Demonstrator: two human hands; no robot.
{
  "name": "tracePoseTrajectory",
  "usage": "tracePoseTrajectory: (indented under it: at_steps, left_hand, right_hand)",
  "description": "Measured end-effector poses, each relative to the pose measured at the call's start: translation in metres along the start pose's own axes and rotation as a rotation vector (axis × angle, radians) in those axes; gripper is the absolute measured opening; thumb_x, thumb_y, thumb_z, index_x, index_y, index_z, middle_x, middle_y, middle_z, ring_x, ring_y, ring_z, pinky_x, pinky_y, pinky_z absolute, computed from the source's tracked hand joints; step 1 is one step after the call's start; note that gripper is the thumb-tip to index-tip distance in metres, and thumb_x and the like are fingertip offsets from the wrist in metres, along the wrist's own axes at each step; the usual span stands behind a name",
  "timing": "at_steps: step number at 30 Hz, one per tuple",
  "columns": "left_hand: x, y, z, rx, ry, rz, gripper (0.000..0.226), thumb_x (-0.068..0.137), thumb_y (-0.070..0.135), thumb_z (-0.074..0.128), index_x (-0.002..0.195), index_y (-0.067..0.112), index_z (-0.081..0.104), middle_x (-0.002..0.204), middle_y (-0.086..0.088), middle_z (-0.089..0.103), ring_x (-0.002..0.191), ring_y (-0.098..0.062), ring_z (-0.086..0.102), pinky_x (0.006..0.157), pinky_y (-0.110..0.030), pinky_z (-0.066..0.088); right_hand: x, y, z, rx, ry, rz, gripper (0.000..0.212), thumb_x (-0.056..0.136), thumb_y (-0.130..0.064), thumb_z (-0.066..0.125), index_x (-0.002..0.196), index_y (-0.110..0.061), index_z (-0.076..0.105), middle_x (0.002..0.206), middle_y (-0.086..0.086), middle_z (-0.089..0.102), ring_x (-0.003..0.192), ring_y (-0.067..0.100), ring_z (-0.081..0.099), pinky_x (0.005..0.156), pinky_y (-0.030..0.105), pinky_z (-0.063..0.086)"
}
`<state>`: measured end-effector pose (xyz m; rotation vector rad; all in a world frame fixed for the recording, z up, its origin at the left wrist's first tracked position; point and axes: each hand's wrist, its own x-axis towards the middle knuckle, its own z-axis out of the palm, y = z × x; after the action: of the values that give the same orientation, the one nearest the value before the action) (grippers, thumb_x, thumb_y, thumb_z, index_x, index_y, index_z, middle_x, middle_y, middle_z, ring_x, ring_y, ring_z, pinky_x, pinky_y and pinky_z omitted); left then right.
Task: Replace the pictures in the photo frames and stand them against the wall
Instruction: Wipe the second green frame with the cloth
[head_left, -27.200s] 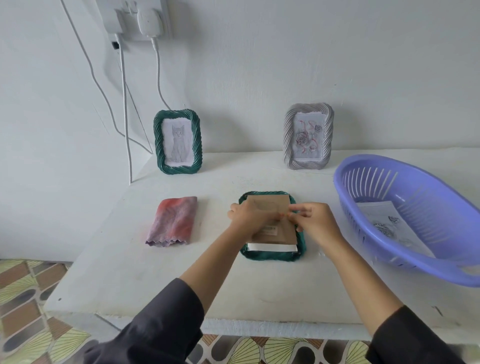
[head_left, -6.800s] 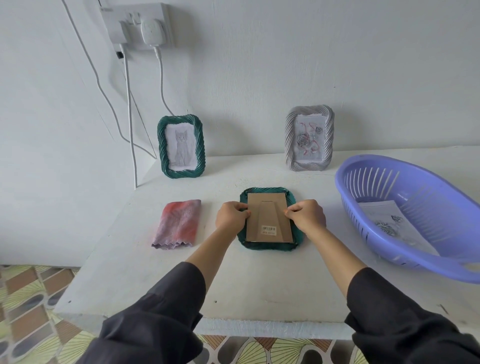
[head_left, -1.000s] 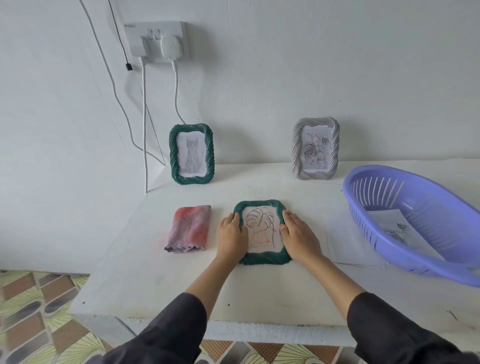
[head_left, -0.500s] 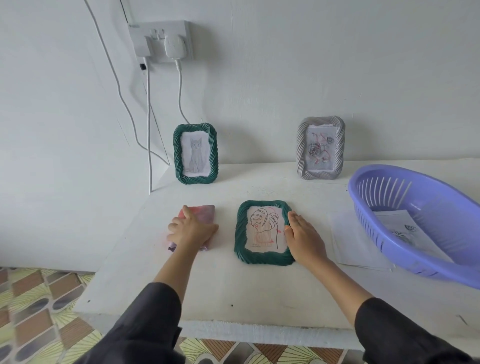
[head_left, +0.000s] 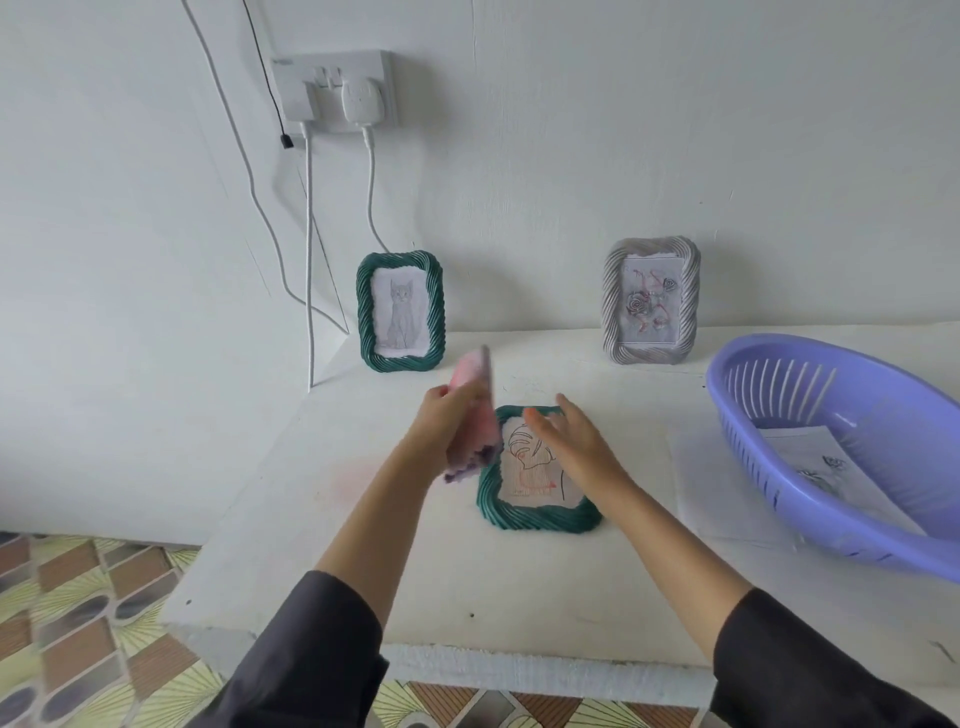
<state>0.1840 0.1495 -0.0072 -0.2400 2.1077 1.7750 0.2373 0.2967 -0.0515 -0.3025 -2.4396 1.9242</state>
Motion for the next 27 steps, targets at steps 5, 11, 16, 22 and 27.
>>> tracePoseTrajectory:
  at_steps: [5,11,16,22,27]
  left_hand:
    - [-0.013,0.004,0.043,-0.127,-0.142,0.105,0.041,0.095,0.048,0.038,0.104,0.012,0.056,0.109,-0.012,0.057,0.101,-0.025,0.055,0.092,-0.035,0.044]
    - [0.033,-0.061,0.028,0.679,0.19,0.354,0.043,0.1,0.03,0.03,0.141,0.021,0.037,0.149,-0.004,0.034,0.138,-0.028,0.026,0.114,-0.041,0.022]
    - [0.048,-0.087,0.03,0.824,0.232,0.417,0.044,0.098,0.022,0.027,0.139,0.026,0.042,0.147,0.005,0.042,0.137,-0.024,0.029,0.116,-0.038,0.02]
    - [0.047,-0.09,0.029,0.874,0.245,0.433,0.047,0.097,0.02,0.029,0.143,0.026,0.034,0.15,0.005,0.037,0.141,-0.023,0.024,0.117,-0.036,0.017]
    - [0.048,-0.088,0.029,0.905,0.261,0.451,0.044,0.099,0.022,0.027,0.141,0.027,0.037,0.146,0.007,0.042,0.137,-0.023,0.029,0.114,-0.034,0.02]
  right_hand:
    - [0.014,-0.028,0.01,0.46,0.094,0.208,0.033,0.086,-0.022,0.063,0.109,0.0,0.056,0.092,0.015,0.067,0.071,0.022,0.062,0.049,0.021,0.051]
    - [0.045,-0.01,-0.016,-0.5,0.378,-0.269,0.03,0.091,-0.004,0.046,0.118,-0.008,0.057,0.099,0.004,0.066,0.084,0.019,0.06,0.067,0.025,0.042]
    - [0.057,0.025,-0.008,-0.966,-0.156,-0.344,0.052,0.092,-0.001,0.037,0.136,-0.028,0.046,0.146,-0.004,0.042,0.135,0.02,0.038,0.114,0.039,0.029]
    - [0.034,0.042,-0.014,-0.929,-0.315,-0.515,0.039,0.096,-0.015,0.034,0.126,-0.027,0.056,0.141,-0.008,0.049,0.134,0.011,0.039,0.113,0.034,0.026]
    - [-0.005,0.044,-0.038,-0.971,-0.396,-0.518,0.056,0.085,0.001,0.038,0.131,-0.028,0.052,0.142,-0.011,0.046,0.135,0.007,0.036,0.107,0.02,0.016]
